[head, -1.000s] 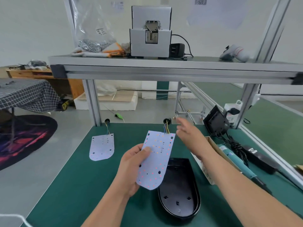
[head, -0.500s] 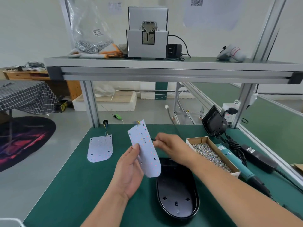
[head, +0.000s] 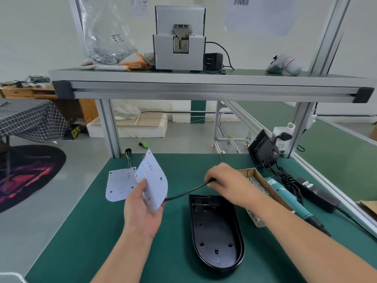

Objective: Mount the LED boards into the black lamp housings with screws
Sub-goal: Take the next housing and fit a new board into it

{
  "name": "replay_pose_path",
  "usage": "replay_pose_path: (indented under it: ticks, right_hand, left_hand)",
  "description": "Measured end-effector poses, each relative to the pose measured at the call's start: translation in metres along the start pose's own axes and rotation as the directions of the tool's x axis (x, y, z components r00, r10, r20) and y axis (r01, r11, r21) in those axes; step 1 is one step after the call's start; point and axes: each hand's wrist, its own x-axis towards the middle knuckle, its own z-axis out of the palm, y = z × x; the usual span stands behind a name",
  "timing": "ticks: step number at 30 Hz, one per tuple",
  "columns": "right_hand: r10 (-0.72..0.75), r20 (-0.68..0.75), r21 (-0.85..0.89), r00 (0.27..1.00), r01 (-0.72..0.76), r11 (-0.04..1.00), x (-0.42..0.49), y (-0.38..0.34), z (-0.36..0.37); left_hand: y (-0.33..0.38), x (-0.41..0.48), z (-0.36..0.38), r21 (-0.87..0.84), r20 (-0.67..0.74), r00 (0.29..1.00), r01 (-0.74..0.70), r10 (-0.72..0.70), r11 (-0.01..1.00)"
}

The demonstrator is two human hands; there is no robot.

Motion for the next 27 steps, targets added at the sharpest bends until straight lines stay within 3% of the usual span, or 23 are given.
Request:
replay_pose_path:
  ticks: [9,13,16,18,22,27]
  right_hand:
    - [0.208,0.061,-0.178,0.976,-0.194,0.965,0.014,0.029,-0.006]
    - [0.22,-0.027,-0.196,0.975,-0.221,0.956,0.038,0.03,-0.011]
    - [0.312,-0.146,-0.181,0.939,-0.335,0.925,0.056,0.044,-0.016]
    - [0.336,-0.063,-0.175,0.94,-0.342,0.923,0.061,0.055,-0.019]
    - [0.28,0.317,-0.248,0.906,-0.206,0.947,0.053,0.059,-0.007]
    - [0.226,0.306,-0.27,0.925,-0.143,0.952,0.061,0.06,0.004]
  left_hand:
    - [0.001,-0.009,0.009,0.152,0.103,0.993,0.041,-0.057,0.988]
    - [0.001,-0.015,0.013,0.184,0.134,0.985,0.081,-0.106,0.98]
    - [0.004,-0.018,0.014,0.191,0.117,0.989,0.072,-0.095,0.979]
    - [0.008,-0.018,0.013,0.17,0.106,0.991,0.062,-0.081,0.983]
    - [0.008,-0.019,0.015,0.145,0.105,0.991,0.063,-0.079,0.987]
    - [0.008,-0.016,0.013,0.137,0.087,0.994,0.061,-0.073,0.989]
